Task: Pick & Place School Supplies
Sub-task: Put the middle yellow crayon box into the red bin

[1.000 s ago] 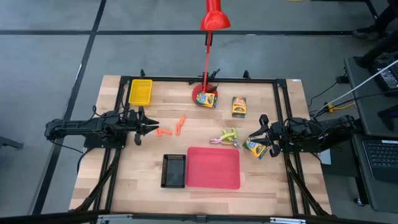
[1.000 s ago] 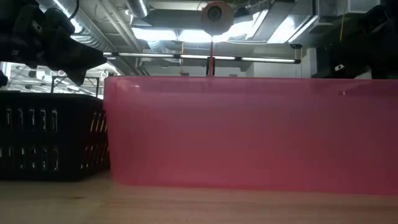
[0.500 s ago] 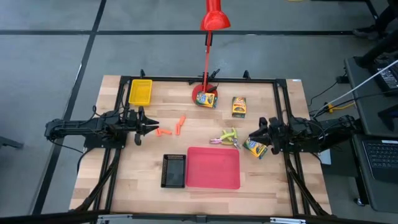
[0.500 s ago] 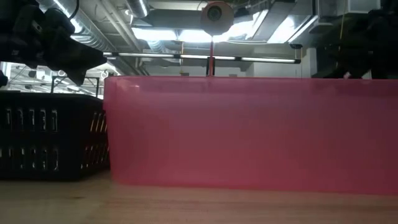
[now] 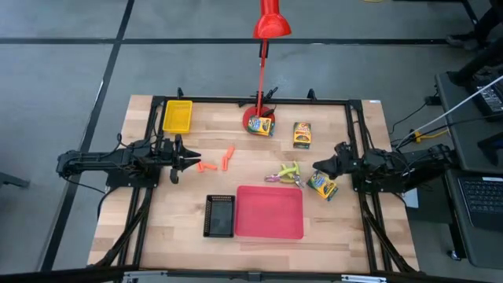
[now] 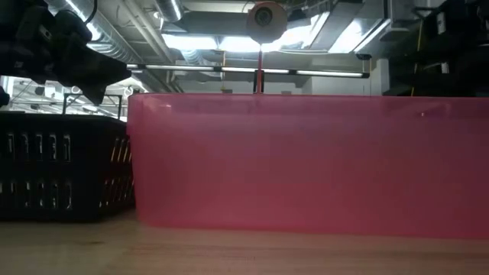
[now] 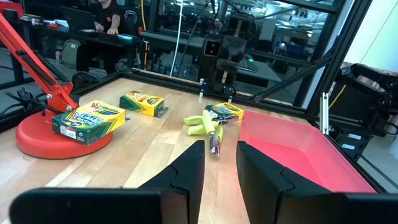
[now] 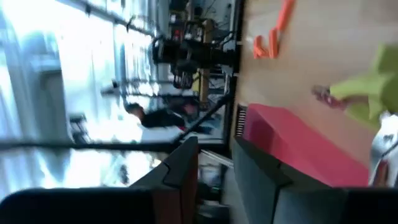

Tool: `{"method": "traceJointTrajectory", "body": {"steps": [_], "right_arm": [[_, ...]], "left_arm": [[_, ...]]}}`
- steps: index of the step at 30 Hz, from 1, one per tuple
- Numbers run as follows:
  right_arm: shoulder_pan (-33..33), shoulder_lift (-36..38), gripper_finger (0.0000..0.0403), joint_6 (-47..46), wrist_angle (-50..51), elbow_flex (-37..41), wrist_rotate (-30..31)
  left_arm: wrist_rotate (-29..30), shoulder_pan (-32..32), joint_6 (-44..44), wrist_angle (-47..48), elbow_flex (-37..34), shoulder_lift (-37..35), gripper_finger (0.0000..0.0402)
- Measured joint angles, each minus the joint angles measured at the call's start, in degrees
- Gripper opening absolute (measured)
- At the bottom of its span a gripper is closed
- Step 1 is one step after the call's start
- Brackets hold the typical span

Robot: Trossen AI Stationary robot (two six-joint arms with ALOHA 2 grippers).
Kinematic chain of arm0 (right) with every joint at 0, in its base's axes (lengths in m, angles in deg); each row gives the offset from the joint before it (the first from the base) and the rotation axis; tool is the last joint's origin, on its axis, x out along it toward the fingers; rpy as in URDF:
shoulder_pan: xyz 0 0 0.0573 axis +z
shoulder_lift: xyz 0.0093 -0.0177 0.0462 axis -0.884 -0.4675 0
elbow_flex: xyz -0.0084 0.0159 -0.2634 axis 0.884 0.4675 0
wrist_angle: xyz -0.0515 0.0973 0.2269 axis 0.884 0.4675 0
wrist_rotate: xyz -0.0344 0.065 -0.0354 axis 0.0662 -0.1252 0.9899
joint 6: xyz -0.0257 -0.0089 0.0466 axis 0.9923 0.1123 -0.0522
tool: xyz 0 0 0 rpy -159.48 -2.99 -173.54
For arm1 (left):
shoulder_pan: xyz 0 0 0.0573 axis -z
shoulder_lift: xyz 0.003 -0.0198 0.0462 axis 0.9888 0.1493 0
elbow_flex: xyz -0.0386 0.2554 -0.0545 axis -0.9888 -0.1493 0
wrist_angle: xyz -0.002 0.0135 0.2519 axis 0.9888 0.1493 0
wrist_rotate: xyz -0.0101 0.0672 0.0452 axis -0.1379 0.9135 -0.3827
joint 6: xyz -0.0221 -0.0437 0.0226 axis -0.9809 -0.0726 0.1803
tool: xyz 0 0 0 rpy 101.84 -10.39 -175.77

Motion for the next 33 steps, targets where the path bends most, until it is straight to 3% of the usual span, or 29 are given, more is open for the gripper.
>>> {"method": "traceJointTrajectory", "body": {"steps": [4, 8, 12, 15, 21, 25, 30, 33], "right_arm": [[0.00, -0.11, 0.0104, -2.25, -5.19, 0.00, 9.03], [0.00, -0.11, 0.0104, 10.10, -18.49, 0.00, 18.10], [0.00, -0.20, 0.0104, 29.97, -36.66, 0.00, 19.22], [0.00, -0.59, 0.0104, 40.09, -45.44, -0.25, 19.23], [0.07, -4.29, 0.0104, 50.35, -45.93, -4.90, 18.41], [0.05, -9.87, 0.0104, 54.91, -45.94, -9.34, 17.29], [0.07, -18.33, 0.0104, 60.26, -46.02, -16.68, 9.24], [0.07, -23.22, 0.0104, 62.40, -45.84, -21.52, 3.80]], "left_arm": [[0.00, 0.00, 0.00, 0.00, 0.01, 0.00, 0.0088], [0.06, -0.01, 1.03, 0.00, -0.01, 0.00, 0.0088], [3.02, -0.17, 16.71, -0.80, -0.01, -0.02, 0.0088], [3.56, -0.17, 23.43, -0.74, 0.01, -0.02, 0.0088], [6.85, -0.17, 35.98, -1.90, -0.01, 0.00, 0.0088], [3.41, -0.14, 31.64, -4.59, 0.00, 0.00, 0.0088], [-6.85, -0.09, 25.17, -11.95, 0.01, -0.01, 0.0088], [-5.67, -0.10, 13.17, -19.20, 0.01, 0.00, 0.0088]]}}
